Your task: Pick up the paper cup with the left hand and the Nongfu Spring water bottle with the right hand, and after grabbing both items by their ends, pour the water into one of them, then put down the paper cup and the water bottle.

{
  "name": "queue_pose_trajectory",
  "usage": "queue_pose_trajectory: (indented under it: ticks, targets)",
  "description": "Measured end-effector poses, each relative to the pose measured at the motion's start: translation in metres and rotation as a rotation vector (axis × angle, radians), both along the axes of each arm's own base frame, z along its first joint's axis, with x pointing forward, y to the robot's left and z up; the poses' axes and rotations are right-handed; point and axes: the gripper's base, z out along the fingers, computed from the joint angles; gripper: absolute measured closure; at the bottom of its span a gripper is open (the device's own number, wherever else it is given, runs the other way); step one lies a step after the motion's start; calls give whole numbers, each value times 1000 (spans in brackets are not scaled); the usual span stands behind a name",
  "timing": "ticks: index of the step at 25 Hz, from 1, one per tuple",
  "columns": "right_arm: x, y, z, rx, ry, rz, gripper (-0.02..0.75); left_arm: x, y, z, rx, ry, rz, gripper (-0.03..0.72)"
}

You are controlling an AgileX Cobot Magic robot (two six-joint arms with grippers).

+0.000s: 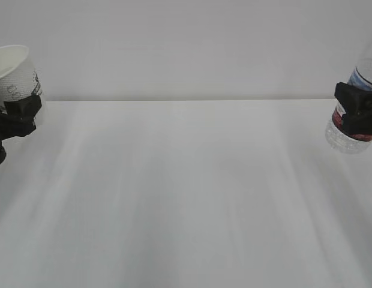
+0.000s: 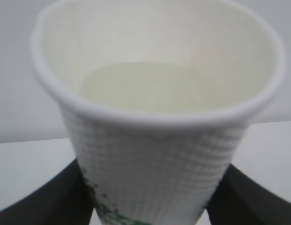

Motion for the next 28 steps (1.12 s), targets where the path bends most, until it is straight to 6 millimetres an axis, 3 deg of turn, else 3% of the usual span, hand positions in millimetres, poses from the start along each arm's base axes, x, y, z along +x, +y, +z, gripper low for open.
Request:
queue_pose_trajectory:
  ticks: [8, 28]
  targets:
    - [0, 0, 0, -1, 0, 2, 297, 8, 1, -3, 0, -8, 9, 205]
    - [0, 1, 0, -9, 0, 12, 297, 45, 4, -49, -27, 26, 55, 205]
